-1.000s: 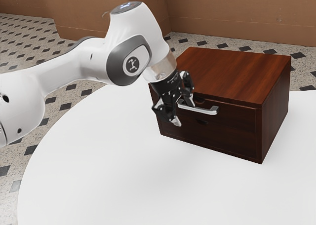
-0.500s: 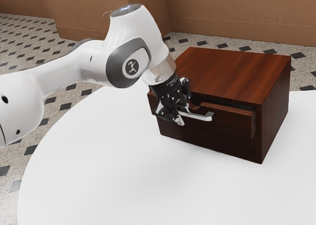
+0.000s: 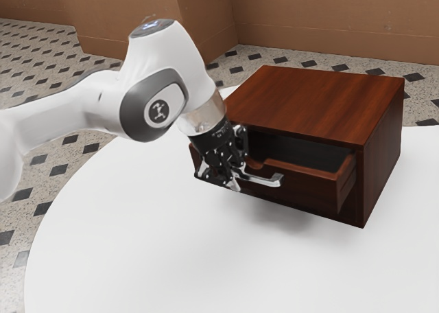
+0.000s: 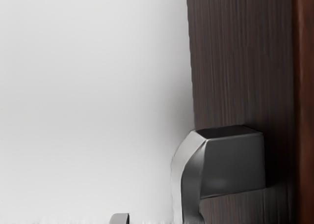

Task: Pull the drawer handle with one arm to open the drawer

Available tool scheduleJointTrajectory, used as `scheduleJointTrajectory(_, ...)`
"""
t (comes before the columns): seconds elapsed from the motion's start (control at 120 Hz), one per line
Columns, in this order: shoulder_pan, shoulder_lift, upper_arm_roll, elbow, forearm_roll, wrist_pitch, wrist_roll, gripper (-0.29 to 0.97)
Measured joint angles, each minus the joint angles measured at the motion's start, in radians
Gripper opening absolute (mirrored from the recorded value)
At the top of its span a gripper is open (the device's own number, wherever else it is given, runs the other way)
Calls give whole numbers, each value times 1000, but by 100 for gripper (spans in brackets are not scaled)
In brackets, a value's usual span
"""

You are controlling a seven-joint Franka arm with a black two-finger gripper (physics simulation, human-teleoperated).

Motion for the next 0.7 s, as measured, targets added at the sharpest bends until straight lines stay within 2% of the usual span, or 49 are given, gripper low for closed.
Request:
scheduleJointTrajectory(0.525,-21,-137,19,-165,-28,15,2,5)
scheduleJointTrajectory(0.7,3,-177,13,-209,-34,21,2,4)
